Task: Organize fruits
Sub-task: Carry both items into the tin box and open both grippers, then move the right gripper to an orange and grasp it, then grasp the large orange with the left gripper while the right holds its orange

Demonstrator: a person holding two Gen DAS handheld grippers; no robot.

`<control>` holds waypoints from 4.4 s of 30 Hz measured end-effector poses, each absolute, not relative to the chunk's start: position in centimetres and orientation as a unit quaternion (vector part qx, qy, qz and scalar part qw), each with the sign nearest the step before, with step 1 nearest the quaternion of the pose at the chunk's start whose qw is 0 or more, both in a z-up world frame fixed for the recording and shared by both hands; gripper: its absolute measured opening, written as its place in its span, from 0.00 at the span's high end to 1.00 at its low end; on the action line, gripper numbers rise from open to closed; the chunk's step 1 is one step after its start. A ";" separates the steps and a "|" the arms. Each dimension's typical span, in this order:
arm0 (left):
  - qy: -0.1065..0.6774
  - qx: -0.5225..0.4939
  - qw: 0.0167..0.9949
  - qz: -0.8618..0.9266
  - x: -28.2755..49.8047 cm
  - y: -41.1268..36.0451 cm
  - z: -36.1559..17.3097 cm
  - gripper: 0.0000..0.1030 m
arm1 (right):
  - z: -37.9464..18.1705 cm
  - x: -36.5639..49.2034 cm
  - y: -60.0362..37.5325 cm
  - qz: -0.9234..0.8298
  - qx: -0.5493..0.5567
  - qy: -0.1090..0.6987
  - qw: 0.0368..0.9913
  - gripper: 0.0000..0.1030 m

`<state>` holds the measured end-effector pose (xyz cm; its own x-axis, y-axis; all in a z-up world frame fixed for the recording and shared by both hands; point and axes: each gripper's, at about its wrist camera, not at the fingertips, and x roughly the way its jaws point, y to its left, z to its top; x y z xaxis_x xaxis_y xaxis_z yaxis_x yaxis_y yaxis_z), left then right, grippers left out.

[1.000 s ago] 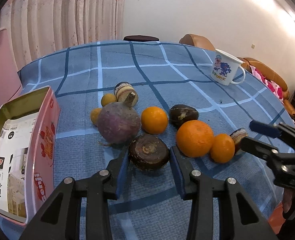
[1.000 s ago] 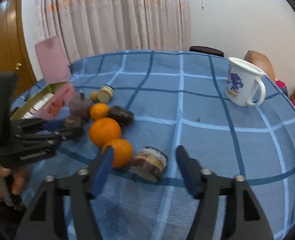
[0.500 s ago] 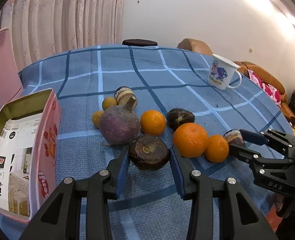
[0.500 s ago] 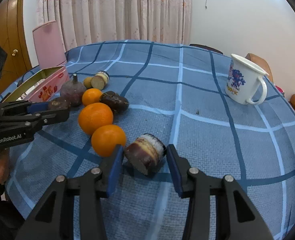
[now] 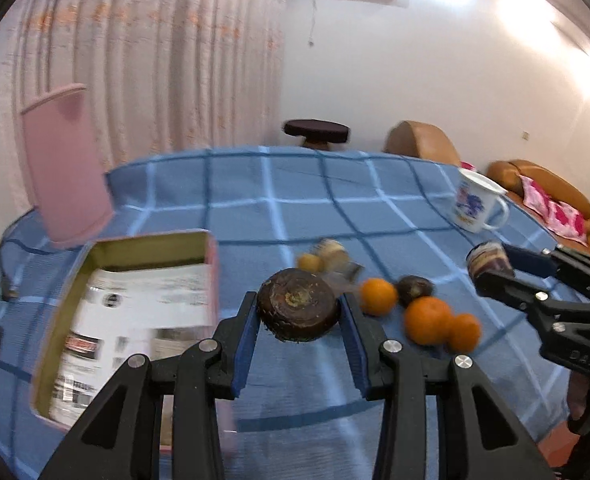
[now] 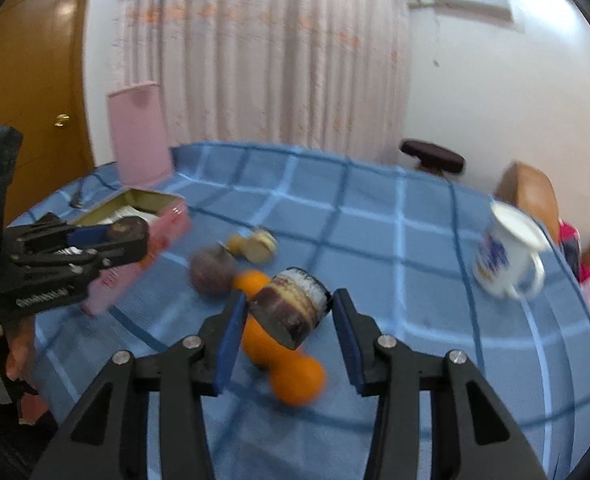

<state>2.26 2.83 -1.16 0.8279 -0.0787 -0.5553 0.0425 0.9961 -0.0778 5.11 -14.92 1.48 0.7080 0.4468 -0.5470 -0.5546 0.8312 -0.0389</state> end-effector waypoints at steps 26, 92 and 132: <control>0.319 -0.080 0.941 0.084 3.5 15.7 -4.1 0.59 | -1.1 7.6 3.8 0.397 -0.141 0.268 0.866 0.55; 0.343 0.004 0.937 -0.073 4.6 -2.1 -3.7 0.27 | -5.7 6.7 -17.9 0.239 -0.080 0.372 0.893 0.46; 0.396 -0.005 0.902 -0.174 7.9 -8.3 -6.4 0.52 | -5.0 7.1 -23.1 0.166 -0.001 0.338 0.926 0.59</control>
